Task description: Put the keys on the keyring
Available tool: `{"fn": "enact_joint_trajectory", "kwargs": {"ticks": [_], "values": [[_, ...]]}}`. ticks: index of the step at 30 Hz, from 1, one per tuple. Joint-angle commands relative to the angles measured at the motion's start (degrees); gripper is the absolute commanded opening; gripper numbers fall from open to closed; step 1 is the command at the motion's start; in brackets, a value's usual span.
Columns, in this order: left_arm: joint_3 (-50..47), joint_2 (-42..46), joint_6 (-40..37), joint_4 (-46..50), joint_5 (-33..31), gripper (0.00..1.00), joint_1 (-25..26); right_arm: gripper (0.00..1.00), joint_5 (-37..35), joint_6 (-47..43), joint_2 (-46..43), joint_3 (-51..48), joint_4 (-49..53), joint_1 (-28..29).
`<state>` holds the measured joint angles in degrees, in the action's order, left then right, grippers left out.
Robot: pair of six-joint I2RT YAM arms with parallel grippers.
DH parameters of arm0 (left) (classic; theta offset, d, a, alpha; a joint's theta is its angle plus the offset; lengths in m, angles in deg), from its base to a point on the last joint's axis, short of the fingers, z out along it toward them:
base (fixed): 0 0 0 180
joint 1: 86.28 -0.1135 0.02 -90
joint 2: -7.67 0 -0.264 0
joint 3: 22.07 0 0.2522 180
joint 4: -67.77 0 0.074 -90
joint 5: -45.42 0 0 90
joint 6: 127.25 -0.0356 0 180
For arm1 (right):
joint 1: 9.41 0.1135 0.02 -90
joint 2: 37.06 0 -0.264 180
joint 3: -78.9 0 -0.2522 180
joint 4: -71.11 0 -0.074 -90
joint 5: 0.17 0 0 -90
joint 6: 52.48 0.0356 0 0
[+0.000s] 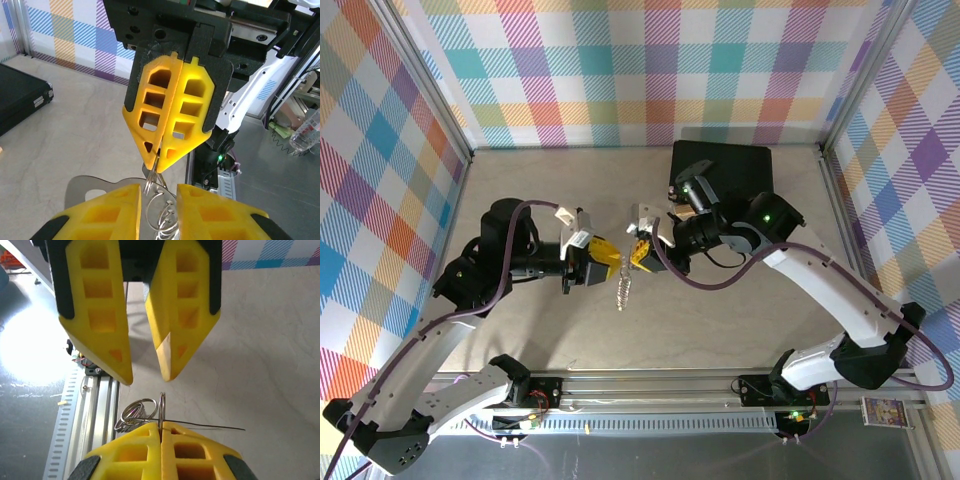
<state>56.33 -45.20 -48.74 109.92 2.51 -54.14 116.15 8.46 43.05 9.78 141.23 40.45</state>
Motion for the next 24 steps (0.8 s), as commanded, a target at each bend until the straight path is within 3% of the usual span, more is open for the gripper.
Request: {"fn": "enact_joint_trajectory", "kwargs": {"ticks": [1, 18, 24], "values": [[1.89, -0.97, -1.17, -1.09, 1.98, 0.25, 0.18, 0.00, 0.48, -2.86, -0.69, 2.45, 3.13, 0.44], [0.79, -2.79, -0.19, -4.06, 4.08, 0.29, 0.80, 0.00, 3.13, -2.07, 1.08, 4.22, 3.70, 0.58], [0.75, -3.51, -0.31, -4.68, 3.93, 0.25, 0.98, 0.00, 3.90, -1.92, 1.53, 4.26, 3.85, 0.65]]}}
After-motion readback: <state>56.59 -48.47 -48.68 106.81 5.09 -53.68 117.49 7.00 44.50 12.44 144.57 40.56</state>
